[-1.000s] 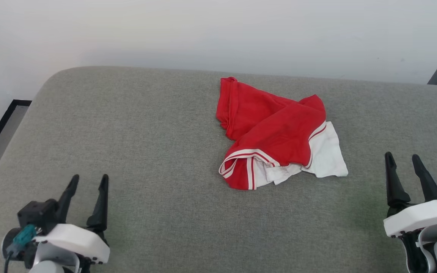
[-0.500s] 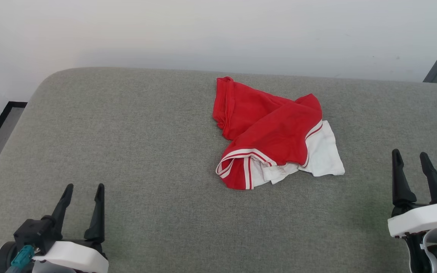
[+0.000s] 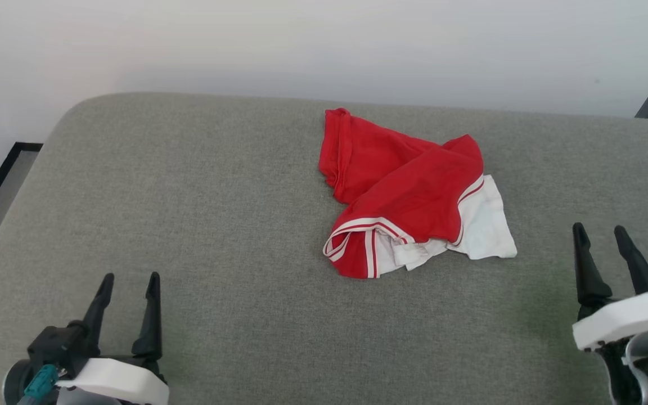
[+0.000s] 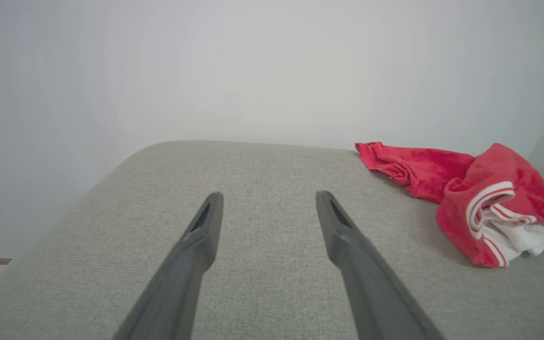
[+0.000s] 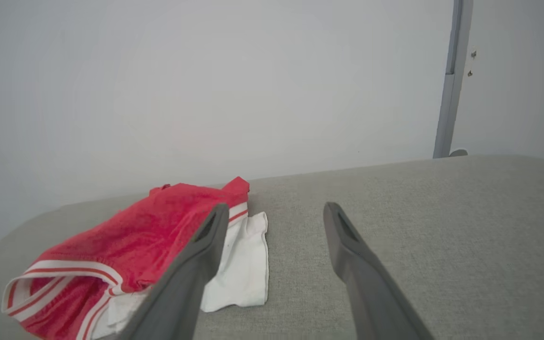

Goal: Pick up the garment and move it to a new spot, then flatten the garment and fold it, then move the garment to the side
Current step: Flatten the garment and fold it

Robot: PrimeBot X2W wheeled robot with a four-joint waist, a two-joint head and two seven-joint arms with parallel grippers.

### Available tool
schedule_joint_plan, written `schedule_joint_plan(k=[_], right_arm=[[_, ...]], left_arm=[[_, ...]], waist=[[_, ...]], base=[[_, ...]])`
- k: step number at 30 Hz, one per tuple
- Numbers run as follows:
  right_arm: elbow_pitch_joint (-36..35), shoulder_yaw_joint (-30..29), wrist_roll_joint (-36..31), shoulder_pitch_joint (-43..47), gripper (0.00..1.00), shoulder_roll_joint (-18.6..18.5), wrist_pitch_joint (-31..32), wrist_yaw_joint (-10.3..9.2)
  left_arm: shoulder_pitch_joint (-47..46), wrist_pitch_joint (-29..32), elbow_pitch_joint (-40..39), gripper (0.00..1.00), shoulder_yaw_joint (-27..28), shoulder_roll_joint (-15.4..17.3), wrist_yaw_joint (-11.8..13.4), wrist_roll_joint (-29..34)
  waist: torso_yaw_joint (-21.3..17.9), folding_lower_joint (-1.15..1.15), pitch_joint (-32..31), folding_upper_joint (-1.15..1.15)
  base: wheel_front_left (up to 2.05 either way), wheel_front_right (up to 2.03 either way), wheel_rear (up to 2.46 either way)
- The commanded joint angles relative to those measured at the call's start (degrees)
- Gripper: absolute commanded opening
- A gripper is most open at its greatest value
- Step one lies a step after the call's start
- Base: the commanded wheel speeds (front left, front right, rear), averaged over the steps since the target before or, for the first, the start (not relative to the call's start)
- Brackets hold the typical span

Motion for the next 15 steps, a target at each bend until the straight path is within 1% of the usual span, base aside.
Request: schedule_joint_plan(k=[1,5,11,13,15], right_arm=[[0.05,0.10,-0.44,-1.00,1.00,-0.61,0.46,0.00],[1.07,2.26,-1.89,-3.92,1.00,-3.73,7.06,0.00],[2.71,4.86,-3.78,-11.37,1.00,-10.09,23.28,0.00],[2.76,6.53,-3.47,-14.19,1.00,-12.18,29.23,0.00],[2.68,9.74,-2.60,-16.08,1.00,-14.57,35.84,0.00]], left_arm=[[-0.36,-0.40,-0.10,1.00,0.06,-0.18,-0.15,0.50],[-1.00,-0.40,-0.80,1.00,-0.51,-1.65,-0.20,0.71],[-2.34,-0.40,-0.97,1.00,-1.75,-3.56,-0.16,0.42],[-3.14,-0.40,-0.94,1.00,-1.96,-4.15,-0.16,0.15],[-3.59,-0.39,-0.65,1.00,-2.32,-4.91,-0.17,-0.29]], waist=[[0.26,0.00,0.41,0.00],[1.30,0.00,2.27,0.00],[4.42,0.00,6.20,0.00],[5.60,0.00,7.66,0.00],[6.68,0.00,8.78,0.00]], base=[[0.00,0.00,0.00],[0.00,0.00,0.00],[0.00,0.00,0.00],[0.00,0.00,0.00],[0.00,0.00,0.00]])
